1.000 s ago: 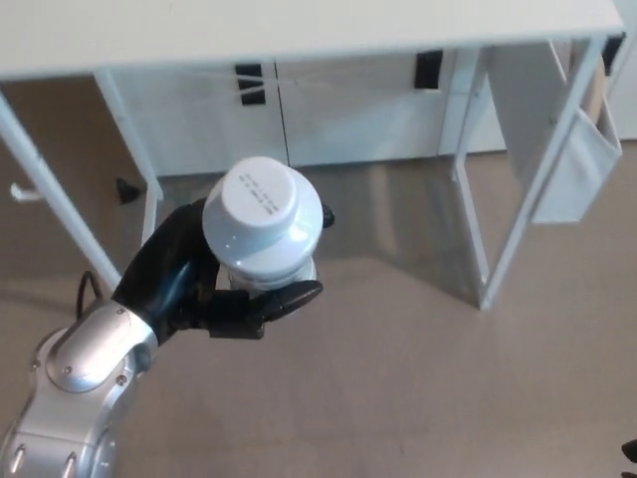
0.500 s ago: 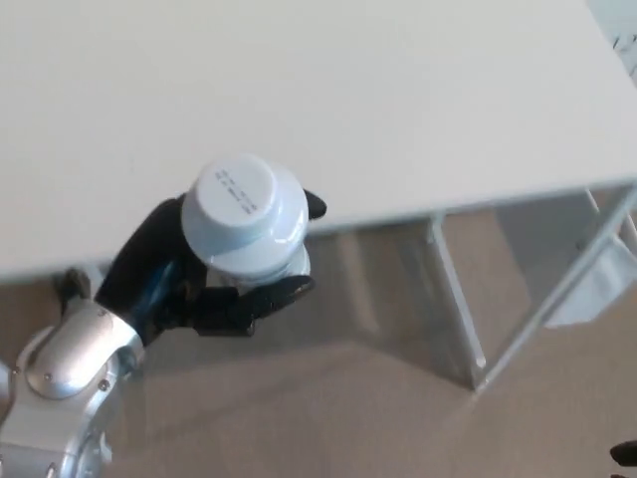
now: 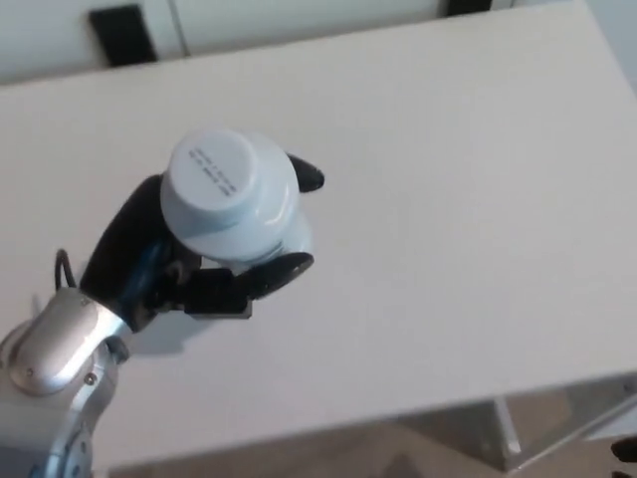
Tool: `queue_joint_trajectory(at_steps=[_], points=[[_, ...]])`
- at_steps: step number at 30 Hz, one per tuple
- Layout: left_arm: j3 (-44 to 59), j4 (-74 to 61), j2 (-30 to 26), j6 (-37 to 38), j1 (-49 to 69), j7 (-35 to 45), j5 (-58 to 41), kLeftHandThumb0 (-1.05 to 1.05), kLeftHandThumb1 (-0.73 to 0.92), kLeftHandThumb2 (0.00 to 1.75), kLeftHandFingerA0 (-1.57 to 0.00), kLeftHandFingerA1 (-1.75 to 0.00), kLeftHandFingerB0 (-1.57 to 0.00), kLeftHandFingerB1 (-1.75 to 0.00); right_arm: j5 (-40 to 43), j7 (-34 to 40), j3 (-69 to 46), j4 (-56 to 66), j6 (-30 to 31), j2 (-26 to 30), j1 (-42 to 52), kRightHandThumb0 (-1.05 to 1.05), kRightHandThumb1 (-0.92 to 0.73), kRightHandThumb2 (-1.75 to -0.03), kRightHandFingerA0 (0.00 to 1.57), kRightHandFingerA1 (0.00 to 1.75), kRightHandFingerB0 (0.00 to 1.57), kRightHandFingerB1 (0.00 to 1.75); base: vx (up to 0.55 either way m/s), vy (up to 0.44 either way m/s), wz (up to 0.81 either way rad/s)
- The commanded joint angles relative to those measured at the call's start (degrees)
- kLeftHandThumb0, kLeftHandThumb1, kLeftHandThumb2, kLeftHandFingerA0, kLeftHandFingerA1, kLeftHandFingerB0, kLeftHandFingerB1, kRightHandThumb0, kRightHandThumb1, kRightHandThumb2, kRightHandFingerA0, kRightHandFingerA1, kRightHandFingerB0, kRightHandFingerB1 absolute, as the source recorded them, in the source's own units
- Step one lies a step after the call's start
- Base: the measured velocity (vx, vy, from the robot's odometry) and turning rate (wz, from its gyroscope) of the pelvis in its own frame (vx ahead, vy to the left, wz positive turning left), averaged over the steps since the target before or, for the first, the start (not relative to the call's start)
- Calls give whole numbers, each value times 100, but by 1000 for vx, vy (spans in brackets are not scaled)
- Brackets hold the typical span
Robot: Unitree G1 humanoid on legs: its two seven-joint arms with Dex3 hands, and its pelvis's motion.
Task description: The robot picks up a bottle from a person using its left hand and walk towards the table in frontand put the bottle on the table.
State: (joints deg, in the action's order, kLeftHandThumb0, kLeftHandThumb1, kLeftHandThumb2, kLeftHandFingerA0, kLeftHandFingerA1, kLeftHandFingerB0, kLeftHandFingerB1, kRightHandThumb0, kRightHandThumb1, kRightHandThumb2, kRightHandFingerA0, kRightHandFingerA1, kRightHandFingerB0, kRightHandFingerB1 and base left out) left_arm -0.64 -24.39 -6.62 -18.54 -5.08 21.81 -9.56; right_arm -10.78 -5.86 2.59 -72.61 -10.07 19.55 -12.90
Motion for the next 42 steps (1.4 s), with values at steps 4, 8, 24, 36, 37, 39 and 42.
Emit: queue_joint_trajectory(at_steps=[4, 8, 24, 36, 37, 39, 42], points=[[203, 21, -107, -34, -2, -72, -218, -22, 79, 71, -104, -119, -82, -97, 19, -33, -41, -103, 96, 22, 116, -44, -70, -61, 53, 41, 47, 37, 357, 127, -27], [219, 305, -86, -138, -27, -92, -230, -22, 77, 74, -106, -117, -83, -98, -37, -22, -1, -77, 31, 25, 179, -43, -71, -61, 54, 41, 49, 38, 310, 152, -6], [-541, 1852, -187, 897, 465, -143, 512, -16, 73, 80, -112, -116, -82, -104, 10, -43, -12, -96, 122, 0, 215, -45, -70, -61, 54, 40, 49, 37, 163, 68, 0], [-1191, 2632, -208, 1574, 1017, -280, 895, -21, 79, 75, -109, -119, -81, -106, 62, -88, -44, -95, 72, -51, 365, -43, -71, -61, 53, 40, 48, 38, -58, 155, 0], [-1201, 2629, -223, 1587, 1000, -297, 898, -21, 79, 75, -107, -120, -81, -107, 96, -112, -81, -86, 76, -64, 372, -43, -70, -61, 52, 40, 47, 37, -97, 2, -9], [-1210, 2648, -229, 1618, 997, -308, 893, -21, 79, 75, -107, -120, -81, -107, 87, -115, -92, -82, 77, -65, 374, -43, -70, -61, 52, 40, 47, 37, -54, -25, -2], [-1152, 2633, -244, 1624, 930, -324, 819, -20, 80, 74, -109, -120, -81, -108, 71, -112, -121, -85, 52, -50, 395, -42, -70, -61, 53, 41, 47, 37, -109, -169, -10]])
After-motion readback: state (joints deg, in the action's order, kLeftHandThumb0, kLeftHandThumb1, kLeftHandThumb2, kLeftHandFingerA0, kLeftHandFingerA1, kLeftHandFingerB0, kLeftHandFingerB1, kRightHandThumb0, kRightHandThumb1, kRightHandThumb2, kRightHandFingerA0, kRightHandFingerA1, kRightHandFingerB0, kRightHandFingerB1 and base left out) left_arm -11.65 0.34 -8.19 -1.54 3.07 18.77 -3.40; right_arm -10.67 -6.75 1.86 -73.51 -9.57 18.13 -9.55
